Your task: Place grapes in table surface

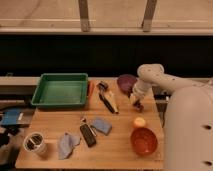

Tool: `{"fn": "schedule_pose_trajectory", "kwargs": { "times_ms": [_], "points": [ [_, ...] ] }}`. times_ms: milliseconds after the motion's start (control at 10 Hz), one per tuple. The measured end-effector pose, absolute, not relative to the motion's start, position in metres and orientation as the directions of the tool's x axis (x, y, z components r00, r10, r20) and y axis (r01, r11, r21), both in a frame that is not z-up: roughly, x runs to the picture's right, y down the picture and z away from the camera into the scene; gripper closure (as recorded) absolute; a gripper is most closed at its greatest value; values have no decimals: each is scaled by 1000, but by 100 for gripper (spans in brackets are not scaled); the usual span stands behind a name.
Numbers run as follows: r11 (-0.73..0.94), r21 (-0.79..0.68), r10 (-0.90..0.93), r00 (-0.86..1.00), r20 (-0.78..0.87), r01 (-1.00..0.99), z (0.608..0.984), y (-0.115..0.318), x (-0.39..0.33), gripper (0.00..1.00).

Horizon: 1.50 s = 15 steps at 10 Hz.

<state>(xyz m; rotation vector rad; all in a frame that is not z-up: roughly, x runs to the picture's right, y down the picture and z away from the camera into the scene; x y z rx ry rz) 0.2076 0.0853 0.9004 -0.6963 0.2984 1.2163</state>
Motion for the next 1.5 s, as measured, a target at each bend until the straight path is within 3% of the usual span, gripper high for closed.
{"fn": "schedule_pose_trajectory", "kwargs": {
  "times_ms": [100, 500, 600, 700, 1200, 1500],
  "points": [
    [173, -329, 740, 343, -579, -928, 900, 90, 209, 94],
    [170, -333, 702, 351, -619, -927, 895, 106, 214, 57],
    [170, -333, 688, 354, -634, -927, 893, 113, 217, 42],
    [171, -332, 679, 355, -643, -928, 892, 117, 219, 38],
    [167, -334, 665, 356, -656, -928, 887, 124, 221, 36],
    [163, -336, 717, 345, -605, -928, 871, 104, 218, 36]
  ]
}}
